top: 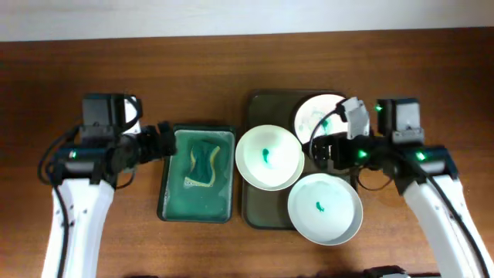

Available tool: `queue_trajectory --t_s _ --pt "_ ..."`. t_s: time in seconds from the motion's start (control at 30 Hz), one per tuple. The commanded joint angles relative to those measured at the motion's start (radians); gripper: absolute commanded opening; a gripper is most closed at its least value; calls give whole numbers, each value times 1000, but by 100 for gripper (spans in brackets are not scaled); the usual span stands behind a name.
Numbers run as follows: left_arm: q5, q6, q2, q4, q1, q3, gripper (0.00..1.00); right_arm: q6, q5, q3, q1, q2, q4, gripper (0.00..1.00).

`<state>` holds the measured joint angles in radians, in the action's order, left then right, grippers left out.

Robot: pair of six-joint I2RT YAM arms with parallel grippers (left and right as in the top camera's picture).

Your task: Clean dirty plates on tray and stack at the side

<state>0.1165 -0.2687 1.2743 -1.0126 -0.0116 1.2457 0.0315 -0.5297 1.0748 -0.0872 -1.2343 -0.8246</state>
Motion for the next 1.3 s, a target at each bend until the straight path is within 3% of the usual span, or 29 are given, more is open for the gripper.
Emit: queue_trajectory --t_s 0.0,0.07,0.17,0.33,0.4,0.47,0.63,0.73,0.8,0.87,0.93,1.0,1.03,1.07,1.2,1.27 --pt "79 33 82 -33 -8 16 90 56 -35 14 -17 -170 -17 60" --pt "78 109 112 -56 -53 16 84 98 51 14 -53 -324 -13 45" --pt "43 110 112 -56 -100 16 91 146 151 14 -97 -475 51 41" --pt "19 110 112 -50 -102 16 94 237 285 14 -128 -587 169 34" --pt "18 110 112 -39 -102 16 91 264 290 14 -128 -615 221 24" --pt "18 110 112 -28 -102 16 90 266 288 14 -130 -618 228 6" --pt "17 106 129 21 -182 -29 75 299 358 14 -130 -618 228 4" --pt "-111 42 192 146 -245 -116 73 299 357 14 -130 -618 227 4" --pt "-95 0 262 221 -249 -170 72 299 357 14 -130 -618 227 4" --pt "-58 0 367 309 -249 -201 64 299 358 14 -130 -618 222 4" --pt "-23 0 506 406 -251 -201 42 299 358 14 -130 -618 215 4" --pt "-23 0 571 431 -257 -201 28 299 357 14 -130 -618 208 4" --pt "-24 0 592 435 -257 -201 19 299 357 14 -130 -618 204 4" --pt "-27 1 598 435 -257 -201 0 299 357 14 -130 -618 203 4" --pt "-34 9 554 283 -254 -93 3 298 358 14 -130 -618 192 4" --pt "-34 9 531 213 -254 -48 43 287 358 14 -130 -618 185 4"
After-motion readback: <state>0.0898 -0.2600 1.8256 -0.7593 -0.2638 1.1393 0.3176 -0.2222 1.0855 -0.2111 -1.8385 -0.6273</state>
